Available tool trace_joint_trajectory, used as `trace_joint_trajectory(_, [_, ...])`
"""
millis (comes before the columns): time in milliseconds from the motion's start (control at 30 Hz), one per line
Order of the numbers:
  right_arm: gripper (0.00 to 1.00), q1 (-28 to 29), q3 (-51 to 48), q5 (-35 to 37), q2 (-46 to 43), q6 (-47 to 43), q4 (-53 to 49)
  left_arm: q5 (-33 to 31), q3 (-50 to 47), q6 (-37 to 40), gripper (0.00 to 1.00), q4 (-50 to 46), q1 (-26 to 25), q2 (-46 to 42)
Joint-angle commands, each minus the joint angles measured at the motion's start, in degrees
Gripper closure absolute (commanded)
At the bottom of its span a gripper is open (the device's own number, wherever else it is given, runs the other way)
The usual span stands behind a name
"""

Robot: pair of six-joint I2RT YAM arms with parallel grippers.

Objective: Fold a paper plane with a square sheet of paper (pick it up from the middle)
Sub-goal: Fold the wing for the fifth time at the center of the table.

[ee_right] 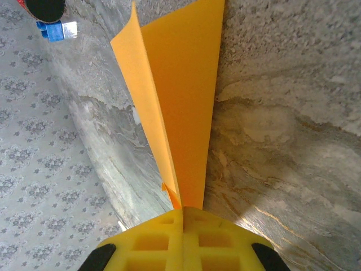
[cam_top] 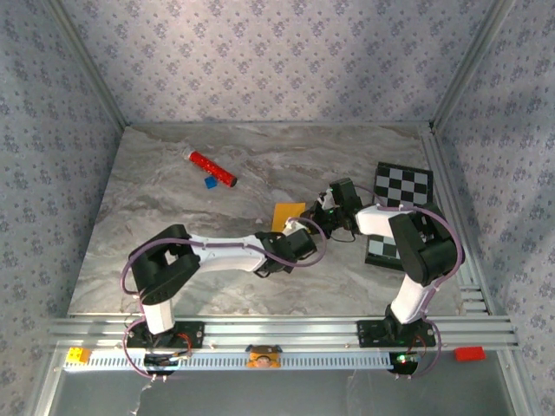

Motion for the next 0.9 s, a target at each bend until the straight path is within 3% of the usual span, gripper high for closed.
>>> trace_joint_trajectory(0, [1.0,0.31,-0.32,0.66,-1.52,0.72,-0.18,-3.36,0.62,0.61,0.58,-1.72,-0.54,0.49])
trace_joint_trajectory(700, [1.0,0.31,-0.14,0.41,-1.56,0.37,-0.67,-6.35,1.09,0.45,0.69,-2.39,-0.64,2.42])
trace_joint_trajectory(867, [1.0,0.31,-0.18,0.54,-1.63,0.28,-0.87,-6.33,1.19,0.17,0.75,-2.37,-0.64,2.45])
